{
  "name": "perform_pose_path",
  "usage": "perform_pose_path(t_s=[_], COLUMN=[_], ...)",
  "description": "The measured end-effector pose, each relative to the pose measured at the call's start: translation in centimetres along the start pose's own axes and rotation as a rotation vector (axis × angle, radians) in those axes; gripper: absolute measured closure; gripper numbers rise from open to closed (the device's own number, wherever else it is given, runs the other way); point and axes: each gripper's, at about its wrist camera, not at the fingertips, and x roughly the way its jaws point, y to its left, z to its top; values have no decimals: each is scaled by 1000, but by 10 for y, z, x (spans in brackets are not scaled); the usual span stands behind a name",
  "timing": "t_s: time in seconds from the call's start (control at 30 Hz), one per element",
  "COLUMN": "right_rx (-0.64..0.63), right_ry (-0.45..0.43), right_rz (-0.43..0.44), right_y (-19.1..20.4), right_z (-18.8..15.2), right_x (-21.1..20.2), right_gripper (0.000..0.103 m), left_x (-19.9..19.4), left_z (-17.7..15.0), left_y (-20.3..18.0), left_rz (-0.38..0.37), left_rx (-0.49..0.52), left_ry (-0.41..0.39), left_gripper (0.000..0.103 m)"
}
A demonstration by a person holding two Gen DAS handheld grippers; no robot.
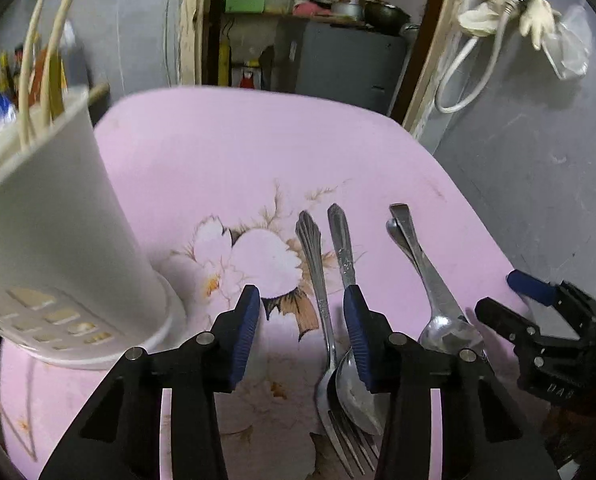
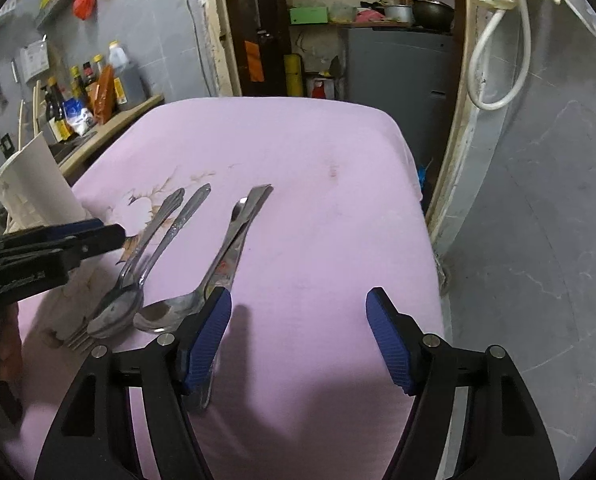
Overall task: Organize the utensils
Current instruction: 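Close the right gripper on the patterned flat spoon while the left gripper grasps a fork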
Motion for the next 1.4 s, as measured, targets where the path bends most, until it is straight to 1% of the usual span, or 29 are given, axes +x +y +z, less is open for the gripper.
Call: perform_pose_path(t_s=[0.13, 0.2, 0.27, 0.43, 0.57, 0.63, 0.7, 0.73, 0.77, 0.8, 0.87, 0.9, 0.97, 1.0, 1.03, 1.07, 1.2, 1.3, 1.4], right_rx=[-22, -46, -69, -123, -185, -192, -194, -196, -199, -203, -210, -209, -196, -186, -180, -165, -92, -40, -15], right_ry=[14, 26, 30, 44, 60, 61, 59, 54, 50, 47, 42, 41, 39, 37, 37, 37, 42, 47, 54], right_rz=[8, 4, 5, 10, -33, -47, -55, -56, -55, -51, -51, -51, -54, -61, -71, -73, -78, -81, -84], right_y=[5, 10, 14, 28, 40, 42, 42, 43, 44, 46, 50, 51, 51, 50, 50, 47, 34, 24, 19], right_z=[2, 1, 1, 0, -2, -2, -2, -3, -3, -4, -6, -6, -6, -6, -7, -7, -9, -13, -20], right_x=[6, 9, 10, 14, 18, 19, 18, 16, 15, 14, 12, 11, 9, 9, 8, 7, 2, -5, -14], right_gripper=[34, 34, 34, 34, 34, 35, 40, 44, 50, 54, 66, 69, 82, 86, 88, 88, 88, 87, 87], left_x=[3, 3, 3, 1, 2, 6, 8, 9, 11, 13, 17, 20, 24, 25, 26, 27, 28, 24, 14], left_z=[1, 1, 2, 1, 1, 4, 6, 7, 8, 8, 9, 11, 12, 12, 11, 10, 2, -3, -12], left_y=[8, 10, 11, 12, 13, 10, 7, 6, 5, 3, -2, -5, -12, -15, -18, -20, -24, -19, -15], left_rz=[-17, -20, -25, -32, -42, -42, -47, -48, -47, -42, -24, -17, 1, 9, 9, -7, 10, 2, 9], left_rx=[-19, -18, -19, -19, -18, -13, 2, 11, 22, 36, 64, 76, 101, 114, 125, 133, 149, 108, 90], left_ry=[15, 23, 29, 37, 48, 58, 67, 72, 78, 87, 103, 107, 113, 114, 112, 115, 107, 108, 106], left_gripper=[67, 73, 75, 75, 79, 80, 80, 80, 80, 80, 80, 80, 80, 82, 85, 95, 97, 98, 98])
